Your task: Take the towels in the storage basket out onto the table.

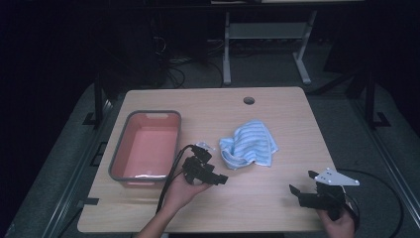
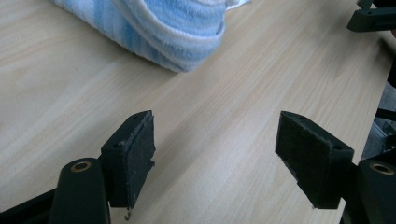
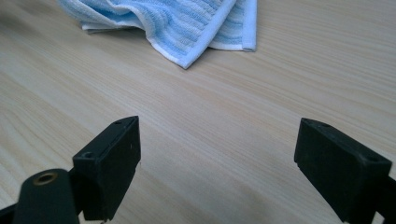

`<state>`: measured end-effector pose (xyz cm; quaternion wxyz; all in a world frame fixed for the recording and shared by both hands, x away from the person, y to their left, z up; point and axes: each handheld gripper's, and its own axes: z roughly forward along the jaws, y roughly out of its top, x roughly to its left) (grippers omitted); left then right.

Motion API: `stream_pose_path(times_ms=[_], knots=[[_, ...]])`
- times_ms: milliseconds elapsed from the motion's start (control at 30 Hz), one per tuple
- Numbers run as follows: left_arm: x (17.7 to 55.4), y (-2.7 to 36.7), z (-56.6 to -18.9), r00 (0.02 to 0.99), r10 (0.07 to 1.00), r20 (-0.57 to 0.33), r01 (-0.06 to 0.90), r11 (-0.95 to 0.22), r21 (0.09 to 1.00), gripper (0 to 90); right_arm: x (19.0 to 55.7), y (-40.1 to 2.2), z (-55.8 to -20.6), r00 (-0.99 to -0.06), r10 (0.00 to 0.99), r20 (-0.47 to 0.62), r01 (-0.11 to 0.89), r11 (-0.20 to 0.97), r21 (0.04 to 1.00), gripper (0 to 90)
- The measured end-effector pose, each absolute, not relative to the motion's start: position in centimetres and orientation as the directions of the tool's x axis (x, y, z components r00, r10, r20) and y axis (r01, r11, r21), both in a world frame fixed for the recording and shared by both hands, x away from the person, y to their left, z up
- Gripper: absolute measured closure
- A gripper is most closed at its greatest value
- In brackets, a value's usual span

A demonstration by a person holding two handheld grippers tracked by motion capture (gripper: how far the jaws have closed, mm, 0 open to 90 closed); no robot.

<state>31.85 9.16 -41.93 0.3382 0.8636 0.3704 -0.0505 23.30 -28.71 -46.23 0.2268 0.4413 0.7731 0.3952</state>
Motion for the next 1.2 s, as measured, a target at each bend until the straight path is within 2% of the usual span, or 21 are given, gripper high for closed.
stream_pose_path(times_ms=[700, 1200], knots=[[29.4, 10.3, -43.3, 0.729, 0.587, -0.354, 0.666, -0.486, 0.566, 27.7, 23.3, -28.6, -46.3, -0.512, 0.859, -0.009, 0.502, 0.308, 0.808, 14.1], [25.6, 11.4, -44.1, 0.768, 0.539, -0.346, 0.618, -0.481, 0.622, 26.8, 22.9, -28.3, -46.2, -0.508, 0.861, -0.009, 0.503, 0.305, 0.808, 14.1]])
